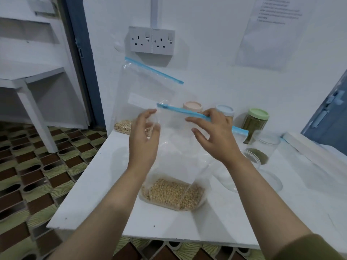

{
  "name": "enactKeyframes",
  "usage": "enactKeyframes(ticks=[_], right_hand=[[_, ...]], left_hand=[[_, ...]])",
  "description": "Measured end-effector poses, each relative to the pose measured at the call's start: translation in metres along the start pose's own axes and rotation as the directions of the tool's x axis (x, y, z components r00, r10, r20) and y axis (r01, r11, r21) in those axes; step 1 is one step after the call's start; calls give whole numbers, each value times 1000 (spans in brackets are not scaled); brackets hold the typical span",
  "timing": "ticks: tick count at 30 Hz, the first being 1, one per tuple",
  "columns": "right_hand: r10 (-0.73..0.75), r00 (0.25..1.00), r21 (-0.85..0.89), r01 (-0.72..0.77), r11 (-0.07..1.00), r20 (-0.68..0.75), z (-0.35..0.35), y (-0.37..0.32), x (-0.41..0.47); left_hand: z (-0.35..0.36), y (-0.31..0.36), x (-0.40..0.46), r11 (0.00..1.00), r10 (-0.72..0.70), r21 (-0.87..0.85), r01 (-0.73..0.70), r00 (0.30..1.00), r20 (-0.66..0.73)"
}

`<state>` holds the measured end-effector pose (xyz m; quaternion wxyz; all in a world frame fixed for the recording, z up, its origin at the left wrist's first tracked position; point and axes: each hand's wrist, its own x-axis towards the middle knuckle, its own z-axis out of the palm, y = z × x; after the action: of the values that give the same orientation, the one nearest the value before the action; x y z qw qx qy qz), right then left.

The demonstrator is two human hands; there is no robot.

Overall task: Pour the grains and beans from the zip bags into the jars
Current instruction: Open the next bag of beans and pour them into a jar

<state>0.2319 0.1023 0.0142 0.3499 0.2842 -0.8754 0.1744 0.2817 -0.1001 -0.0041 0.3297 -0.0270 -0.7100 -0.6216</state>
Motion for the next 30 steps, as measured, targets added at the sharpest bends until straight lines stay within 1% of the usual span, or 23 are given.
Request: enactKeyframes(ticks=[4, 7, 9, 10, 13, 17, 19, 21, 24, 27, 30], right_hand=[[25, 994, -99, -35, 995, -108, -3, 0, 2], [1, 988, -130, -21, 991, -153, -5, -6, 4], [-6, 984, -139, -18, 990, -175, -6, -8, 6], [-12, 983, -145, -15, 989, -183, -6, -8, 6], [-22, 981, -161, -9, 987, -192, -7, -9, 7], [2, 977, -168, -39, 985, -214, -13, -14, 9], [17, 968, -174, -62, 983, -249, -21, -16, 14], [39, 957, -159, -88, 983, -288, -29, -18, 19], [106, 933, -89, -145, 985, -344, -37, -19, 21], [197, 890, 19, -208, 978, -410, -33, -17, 12], [273, 869, 93, -258, 962, -412, -22, -16, -6]], left_hand=[[5, -26, -47, 984, -149, 109, 140, 986, 79], [8, -39, -57, 955, -157, 264, 131, 984, 83], [10, -48, -61, 938, -182, 318, 140, 977, 106], [10, -52, -63, 941, -201, 300, 157, 972, 122], [12, -58, -70, 966, -230, 159, 203, 957, 177], [10, -54, -56, 973, -222, 103, 206, 959, 176], [7, -49, -40, 981, -185, 89, 172, 969, 166], [3, -42, -21, 988, -120, 118, 103, 981, 153], [-1, -29, 11, 972, 34, 228, -62, 991, 126], [-5, -9, 40, 882, 208, 395, -256, 965, 159], [-8, -2, 53, 795, 288, 487, -363, 931, 224]])
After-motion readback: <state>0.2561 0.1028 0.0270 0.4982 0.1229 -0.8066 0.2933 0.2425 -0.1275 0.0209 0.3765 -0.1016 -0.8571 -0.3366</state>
